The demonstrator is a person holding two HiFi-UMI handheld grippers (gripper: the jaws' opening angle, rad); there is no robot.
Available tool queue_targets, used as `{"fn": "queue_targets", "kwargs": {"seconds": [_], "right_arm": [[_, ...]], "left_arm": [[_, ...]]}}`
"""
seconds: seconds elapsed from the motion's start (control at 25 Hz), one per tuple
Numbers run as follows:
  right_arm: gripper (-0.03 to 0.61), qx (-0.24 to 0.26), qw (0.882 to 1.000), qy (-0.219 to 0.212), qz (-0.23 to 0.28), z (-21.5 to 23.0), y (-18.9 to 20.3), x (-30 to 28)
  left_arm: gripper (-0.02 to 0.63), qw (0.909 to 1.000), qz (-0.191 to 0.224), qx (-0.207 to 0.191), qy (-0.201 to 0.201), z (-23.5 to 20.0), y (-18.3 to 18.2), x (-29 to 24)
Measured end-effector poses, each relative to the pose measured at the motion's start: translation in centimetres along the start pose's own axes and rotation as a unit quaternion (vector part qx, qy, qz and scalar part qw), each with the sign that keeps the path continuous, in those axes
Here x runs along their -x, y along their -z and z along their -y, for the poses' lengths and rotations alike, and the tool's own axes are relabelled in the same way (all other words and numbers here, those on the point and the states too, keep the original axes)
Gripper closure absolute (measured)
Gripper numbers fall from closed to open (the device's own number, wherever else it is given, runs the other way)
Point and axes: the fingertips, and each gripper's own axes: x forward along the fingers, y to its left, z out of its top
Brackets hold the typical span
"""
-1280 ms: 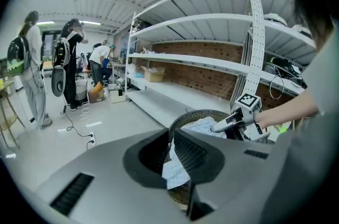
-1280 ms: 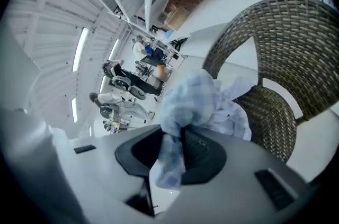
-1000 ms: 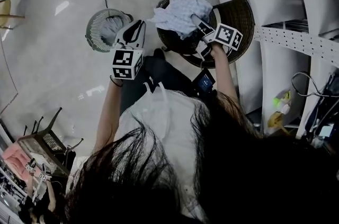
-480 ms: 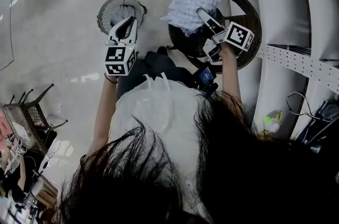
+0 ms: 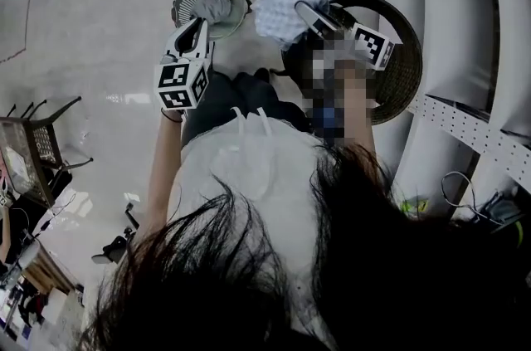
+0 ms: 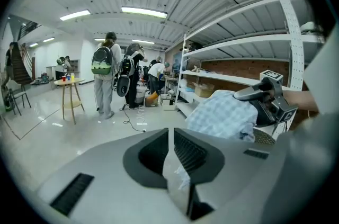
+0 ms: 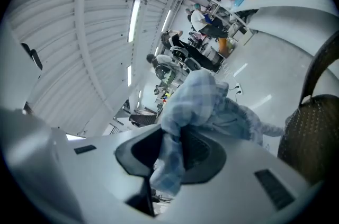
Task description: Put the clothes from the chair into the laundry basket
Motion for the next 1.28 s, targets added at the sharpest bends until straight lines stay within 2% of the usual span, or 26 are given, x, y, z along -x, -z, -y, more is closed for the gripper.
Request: {"fn": "queue_targets", "kwargs": {"seconds": [0.4, 0.64, 0.8, 1.04, 1.16, 1.28], "right_arm": [[0.48, 0.011, 0.997, -0.044, -0.06, -4.7, 2.3, -8.3], [0.48, 0.008, 0.994, -0.047, -0.098, -8.0, 5.9, -17.0], [0.48, -0.017, 0.992, -0.063, -0.106, -9.0, 7.1, -19.4], [0.48, -0.004, 0.99, -0.037, -0.137, -7.7, 8.9, -21.8], [0.48, -0.008, 0.989, -0.028, -0.148, -6.4, 9.9, -22.4], [0.48, -0.018, 0.987, -0.007, -0.157, -5.0, 11.8, -25.1]], "left_arm": [[0.571, 0.9985, 0.005, 0.031, -0.046, -6.0, 0.7, 2.3], [0.571, 0.9979, -0.008, 0.046, -0.045, -13.4, 1.5, 3.4], [0.572, 0.9982, -0.014, 0.041, -0.04, -15.1, 1.4, 2.9], [0.571, 0.9983, -0.024, 0.044, -0.03, -17.2, 1.6, 0.5], [0.571, 0.9985, -0.028, 0.039, -0.024, -17.3, 1.5, -0.9], [0.571, 0.9985, -0.037, 0.038, -0.009, -19.5, 2.2, -1.8]]}}
